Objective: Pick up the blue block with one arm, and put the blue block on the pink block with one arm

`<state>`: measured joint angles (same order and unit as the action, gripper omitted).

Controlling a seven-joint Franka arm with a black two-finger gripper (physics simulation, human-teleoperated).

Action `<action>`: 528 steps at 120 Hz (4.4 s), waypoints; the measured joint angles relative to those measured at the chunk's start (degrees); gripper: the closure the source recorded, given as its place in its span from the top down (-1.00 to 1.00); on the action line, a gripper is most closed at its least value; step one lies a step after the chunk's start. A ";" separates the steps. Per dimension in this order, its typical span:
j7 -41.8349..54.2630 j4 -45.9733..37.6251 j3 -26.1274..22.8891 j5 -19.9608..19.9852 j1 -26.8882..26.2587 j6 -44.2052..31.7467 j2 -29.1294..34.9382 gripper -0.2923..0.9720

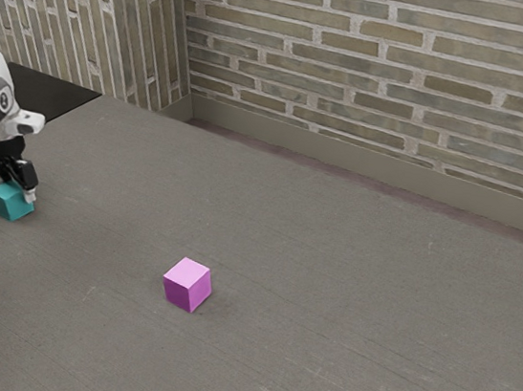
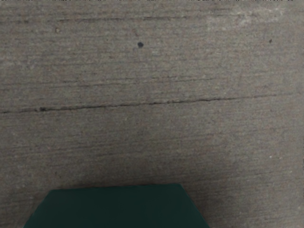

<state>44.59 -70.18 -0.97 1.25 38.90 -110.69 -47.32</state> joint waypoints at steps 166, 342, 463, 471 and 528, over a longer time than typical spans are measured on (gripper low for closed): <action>-18.60 -29.66 -10.71 -7.10 -14.34 -4.55 29.98 -0.08; -69.82 -47.90 -24.62 -3.84 -17.80 -15.15 36.15 -0.02; -48.93 -47.24 -24.44 -0.51 -16.55 -15.66 35.50 -0.01; -48.23 -47.14 -24.47 -0.51 -16.54 -15.65 35.24 -0.01; -44.91 -46.48 -24.53 0.02 -16.64 -14.42 34.75 -0.01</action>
<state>-0.32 -116.66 -25.50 1.27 22.26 -125.11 -12.57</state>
